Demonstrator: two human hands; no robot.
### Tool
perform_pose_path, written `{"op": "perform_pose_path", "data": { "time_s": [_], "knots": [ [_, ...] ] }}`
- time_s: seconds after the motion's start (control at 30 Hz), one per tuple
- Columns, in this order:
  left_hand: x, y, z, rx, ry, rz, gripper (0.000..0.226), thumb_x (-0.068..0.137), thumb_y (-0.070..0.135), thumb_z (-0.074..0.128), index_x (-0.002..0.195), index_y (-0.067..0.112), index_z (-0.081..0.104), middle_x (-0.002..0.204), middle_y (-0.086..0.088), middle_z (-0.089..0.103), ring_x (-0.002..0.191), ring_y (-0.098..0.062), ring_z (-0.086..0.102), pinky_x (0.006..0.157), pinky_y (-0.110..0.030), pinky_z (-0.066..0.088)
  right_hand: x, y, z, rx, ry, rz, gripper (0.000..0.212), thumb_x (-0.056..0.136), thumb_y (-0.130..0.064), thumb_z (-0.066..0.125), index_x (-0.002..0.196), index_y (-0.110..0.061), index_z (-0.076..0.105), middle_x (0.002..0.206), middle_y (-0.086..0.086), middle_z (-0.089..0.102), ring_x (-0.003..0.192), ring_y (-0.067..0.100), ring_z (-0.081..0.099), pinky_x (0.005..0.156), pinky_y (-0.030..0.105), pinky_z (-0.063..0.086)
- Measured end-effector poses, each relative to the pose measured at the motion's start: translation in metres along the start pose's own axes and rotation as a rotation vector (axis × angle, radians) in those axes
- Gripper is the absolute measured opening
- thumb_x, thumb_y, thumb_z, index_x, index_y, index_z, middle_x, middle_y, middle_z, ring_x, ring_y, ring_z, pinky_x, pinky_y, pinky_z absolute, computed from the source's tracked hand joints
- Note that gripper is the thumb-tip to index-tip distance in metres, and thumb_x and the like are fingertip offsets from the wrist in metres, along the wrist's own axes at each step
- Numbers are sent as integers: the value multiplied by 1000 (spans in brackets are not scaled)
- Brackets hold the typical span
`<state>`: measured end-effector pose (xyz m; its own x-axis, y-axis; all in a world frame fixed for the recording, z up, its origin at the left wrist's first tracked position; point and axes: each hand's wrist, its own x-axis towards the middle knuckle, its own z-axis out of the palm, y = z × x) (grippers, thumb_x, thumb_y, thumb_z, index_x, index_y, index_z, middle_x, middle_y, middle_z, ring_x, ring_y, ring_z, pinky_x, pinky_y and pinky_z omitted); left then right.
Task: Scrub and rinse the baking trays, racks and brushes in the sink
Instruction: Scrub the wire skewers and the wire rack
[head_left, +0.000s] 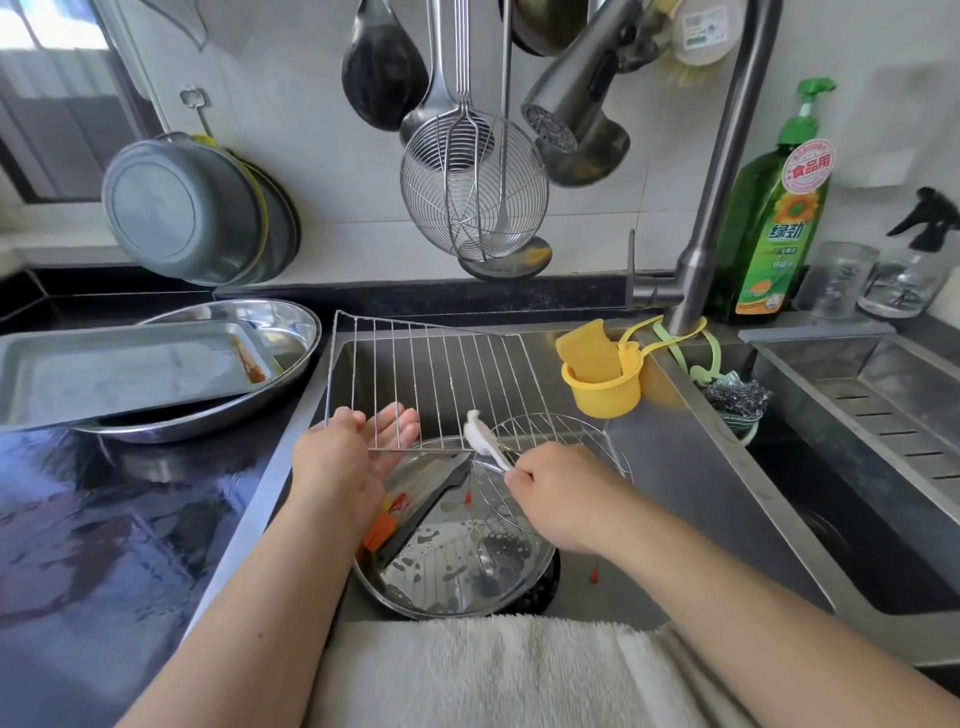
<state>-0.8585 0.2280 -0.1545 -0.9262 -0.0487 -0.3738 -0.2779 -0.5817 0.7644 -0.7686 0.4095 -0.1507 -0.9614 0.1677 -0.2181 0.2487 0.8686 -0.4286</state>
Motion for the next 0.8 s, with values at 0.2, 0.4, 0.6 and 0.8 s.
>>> {"op": "perform_pose_path", "data": {
  "time_s": [0.2,0.4,0.6,0.8],
  "knots": [
    [-5,0,4,-24,6,-32,13,111,3,34,106,7,44,112,-34,67,96,-42,75,79,-46,64,5,12,-15,-30,88,121,26,107,-25,40,90,-21,60,95,5,57,90,28,56,70,30,44],
    [-2,4,2,-67,58,-43,17,112,4,32,101,8,44,117,-36,64,97,-44,73,78,-49,63,5,4,-11,138,108,-3,38,105,-33,44,73,-16,56,76,4,58,69,23,52,54,30,35],
    [-4,-5,4,6,-6,-43,11,111,5,34,108,6,45,114,-35,67,93,-42,76,74,-47,65,12,14,-14,56,117,98,37,102,-31,49,67,-18,47,69,1,53,63,22,50,50,28,30],
    [-6,-3,4,25,-8,-34,14,112,5,34,104,8,45,110,-33,67,92,-41,76,70,-46,66,3,-1,-3,134,12,-31,36,102,-31,51,69,-18,51,66,0,52,57,19,46,49,27,31]
  ]
}}
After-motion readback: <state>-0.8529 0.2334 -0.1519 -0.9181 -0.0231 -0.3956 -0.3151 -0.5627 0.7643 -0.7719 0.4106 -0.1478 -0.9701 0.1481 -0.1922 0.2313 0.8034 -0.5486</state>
